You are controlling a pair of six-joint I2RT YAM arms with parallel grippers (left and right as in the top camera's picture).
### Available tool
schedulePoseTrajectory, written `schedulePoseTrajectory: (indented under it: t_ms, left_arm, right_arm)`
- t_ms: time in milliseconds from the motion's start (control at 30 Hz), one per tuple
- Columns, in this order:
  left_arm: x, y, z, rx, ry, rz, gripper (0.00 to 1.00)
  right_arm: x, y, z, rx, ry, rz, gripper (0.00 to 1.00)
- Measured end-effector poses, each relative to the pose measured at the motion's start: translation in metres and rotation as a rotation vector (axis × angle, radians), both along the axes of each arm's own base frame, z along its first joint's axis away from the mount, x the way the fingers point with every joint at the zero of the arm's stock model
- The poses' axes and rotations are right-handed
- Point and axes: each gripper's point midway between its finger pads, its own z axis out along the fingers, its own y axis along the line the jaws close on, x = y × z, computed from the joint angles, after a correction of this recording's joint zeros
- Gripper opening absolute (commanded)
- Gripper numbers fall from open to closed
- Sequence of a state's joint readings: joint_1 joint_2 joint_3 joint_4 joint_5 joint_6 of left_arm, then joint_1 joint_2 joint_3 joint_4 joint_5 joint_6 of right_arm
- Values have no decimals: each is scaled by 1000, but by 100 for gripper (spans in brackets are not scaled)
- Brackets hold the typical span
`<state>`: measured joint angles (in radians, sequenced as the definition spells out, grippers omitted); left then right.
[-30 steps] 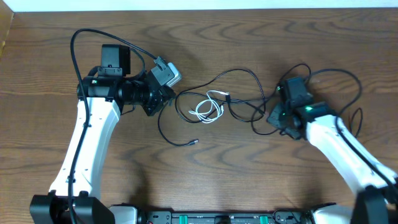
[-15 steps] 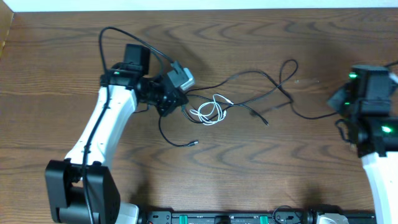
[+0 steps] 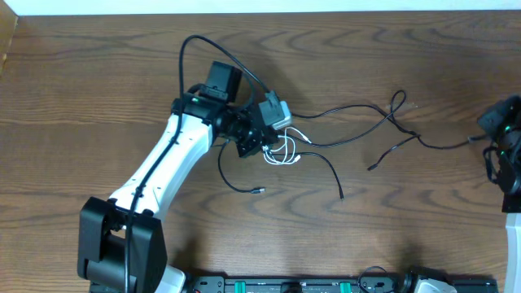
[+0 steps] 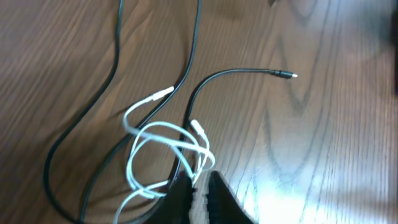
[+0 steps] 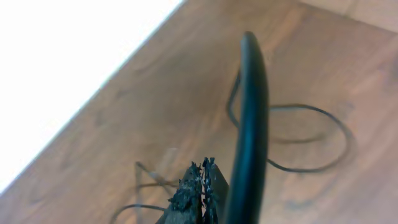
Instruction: Untangle cables
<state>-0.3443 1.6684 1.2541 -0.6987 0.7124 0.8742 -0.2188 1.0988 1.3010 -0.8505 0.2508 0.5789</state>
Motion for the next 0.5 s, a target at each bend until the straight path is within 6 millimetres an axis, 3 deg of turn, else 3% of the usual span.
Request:
schedulePoseTrajectory:
  t_ms: [67,133,200,500]
  left_arm:
    - [-3,-7,1,-3,-10,-21,24]
    - [-5,-12,1,-5,-18,-38,39]
    - [-7,-18,2,-5,-31,-58,88]
    - [-13,-28,2,-10,-46,-92,91]
  right_arm:
    - [8,5,7,12,-45,33,1]
    - [17,11,16,28,-94,70,1]
    - [24,16,25,48,-142,99,1]
    - [46,24,68,63,-311,156,1]
